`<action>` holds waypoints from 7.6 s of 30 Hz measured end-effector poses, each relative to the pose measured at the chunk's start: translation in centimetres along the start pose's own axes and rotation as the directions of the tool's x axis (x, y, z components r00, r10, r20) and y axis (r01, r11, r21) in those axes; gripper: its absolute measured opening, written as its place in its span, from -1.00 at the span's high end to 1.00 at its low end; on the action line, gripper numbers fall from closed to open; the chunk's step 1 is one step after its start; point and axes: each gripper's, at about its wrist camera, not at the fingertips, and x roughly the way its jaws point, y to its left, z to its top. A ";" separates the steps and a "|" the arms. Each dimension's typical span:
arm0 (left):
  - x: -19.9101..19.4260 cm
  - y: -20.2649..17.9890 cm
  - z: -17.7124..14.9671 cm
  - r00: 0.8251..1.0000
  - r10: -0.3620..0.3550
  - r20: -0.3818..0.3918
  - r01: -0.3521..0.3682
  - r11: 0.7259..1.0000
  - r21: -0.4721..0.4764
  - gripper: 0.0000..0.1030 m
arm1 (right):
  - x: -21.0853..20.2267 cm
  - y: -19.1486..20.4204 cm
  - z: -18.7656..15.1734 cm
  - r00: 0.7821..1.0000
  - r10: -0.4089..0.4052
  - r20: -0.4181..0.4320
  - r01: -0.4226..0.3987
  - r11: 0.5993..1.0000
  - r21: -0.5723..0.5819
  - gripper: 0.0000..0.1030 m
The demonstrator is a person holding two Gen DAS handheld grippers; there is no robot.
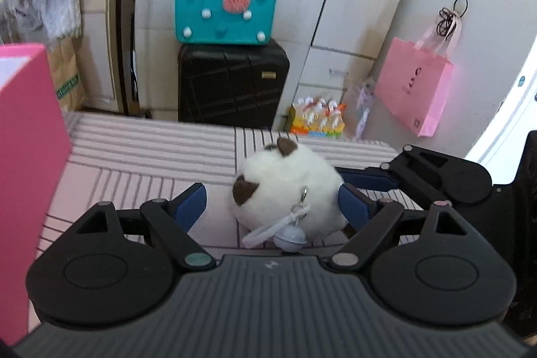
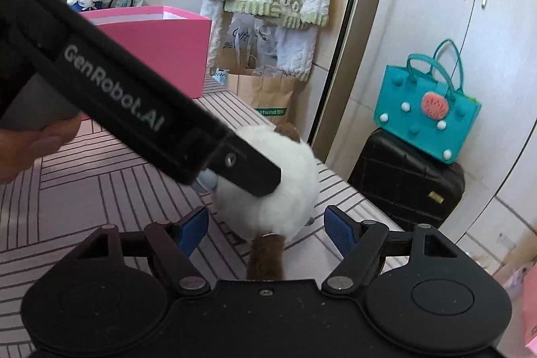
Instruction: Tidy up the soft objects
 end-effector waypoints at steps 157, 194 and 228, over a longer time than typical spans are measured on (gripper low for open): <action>-30.7 11.3 -3.5 0.997 0.068 -0.033 -0.064 0.993 0.094 -0.50 | -16.5 19.8 14.3 0.996 -0.076 0.044 0.056 0.934 0.352 -0.95; -30.9 6.7 -7.6 0.959 0.281 -0.026 -0.277 0.955 0.105 -0.96 | -20.3 23.1 10.1 0.893 -0.400 -0.204 0.449 0.796 0.406 -1.00; -33.1 5.2 -7.8 0.961 0.271 0.054 -0.276 0.952 0.135 -0.99 | -22.9 23.6 9.9 0.902 -0.393 -0.178 0.427 0.752 0.502 -1.00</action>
